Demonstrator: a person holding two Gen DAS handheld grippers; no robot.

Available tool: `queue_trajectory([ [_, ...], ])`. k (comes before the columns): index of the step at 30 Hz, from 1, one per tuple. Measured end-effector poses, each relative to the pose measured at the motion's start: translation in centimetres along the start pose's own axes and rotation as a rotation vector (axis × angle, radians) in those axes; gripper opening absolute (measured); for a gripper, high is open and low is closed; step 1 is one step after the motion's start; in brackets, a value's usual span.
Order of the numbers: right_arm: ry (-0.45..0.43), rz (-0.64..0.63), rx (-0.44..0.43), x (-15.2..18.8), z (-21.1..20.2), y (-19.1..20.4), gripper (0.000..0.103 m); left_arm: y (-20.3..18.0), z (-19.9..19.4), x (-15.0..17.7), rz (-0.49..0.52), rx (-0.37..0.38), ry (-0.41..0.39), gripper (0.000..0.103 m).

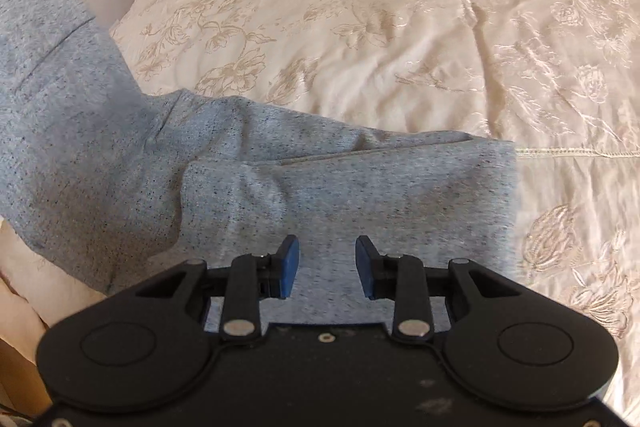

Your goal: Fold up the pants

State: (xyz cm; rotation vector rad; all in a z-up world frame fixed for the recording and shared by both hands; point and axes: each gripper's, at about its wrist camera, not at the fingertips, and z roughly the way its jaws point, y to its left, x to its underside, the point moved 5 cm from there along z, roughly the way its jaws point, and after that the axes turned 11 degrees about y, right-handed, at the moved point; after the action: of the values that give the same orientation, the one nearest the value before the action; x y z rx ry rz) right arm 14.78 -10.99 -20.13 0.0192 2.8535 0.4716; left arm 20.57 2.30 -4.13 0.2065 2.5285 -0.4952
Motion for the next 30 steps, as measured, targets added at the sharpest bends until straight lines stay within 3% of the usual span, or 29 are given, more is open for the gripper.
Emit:
queue_trajectory([
  [3,0.003,0.037,-0.012,0.7,-1.1,-3.5,0.034,-4.5,5.9,2.3,0.041,0.038,0.125,0.030],
  [4,0.007,0.051,-0.018,1.0,-1.4,-4.8,0.034,-5.9,8.4,3.5,0.059,0.032,0.213,0.031],
  [7,0.021,0.069,-0.007,1.6,-1.9,-7.9,0.034,-8.4,12.5,6.6,0.135,-0.046,0.368,0.031],
  [10,0.023,0.083,0.009,2.0,-2.7,-10.3,0.035,-9.0,11.1,7.8,0.203,-0.089,0.338,0.036],
  [14,0.008,0.115,0.003,1.9,-3.6,-12.1,0.035,-7.9,8.4,7.3,0.180,-0.021,0.328,0.040],
  [19,-0.036,0.141,-0.003,-0.1,-4.1,-12.5,0.035,-11.2,9.0,7.0,0.308,0.029,0.363,0.041],
  [21,-0.038,0.155,0.011,-1.1,-4.1,-12.5,0.035,-12.2,8.6,6.9,0.334,0.091,0.356,0.041],
  [22,-0.043,0.164,0.020,-1.3,-4.2,-12.5,0.035,-12.4,8.0,6.8,0.334,0.163,0.346,0.041],
  [25,-0.071,0.186,0.051,-2.0,-5.0,-12.5,0.035,-11.2,6.7,5.7,0.266,0.261,0.337,0.041],
  [27,-0.105,0.189,0.075,-2.7,-5.7,-11.9,0.035,-9.3,6.2,4.8,0.227,0.246,0.310,0.044],
  [30,-0.162,0.149,0.075,-3.6,-6.7,-9.7,0.036,-5.0,7.2,3.0,0.148,0.102,0.280,0.044],
])
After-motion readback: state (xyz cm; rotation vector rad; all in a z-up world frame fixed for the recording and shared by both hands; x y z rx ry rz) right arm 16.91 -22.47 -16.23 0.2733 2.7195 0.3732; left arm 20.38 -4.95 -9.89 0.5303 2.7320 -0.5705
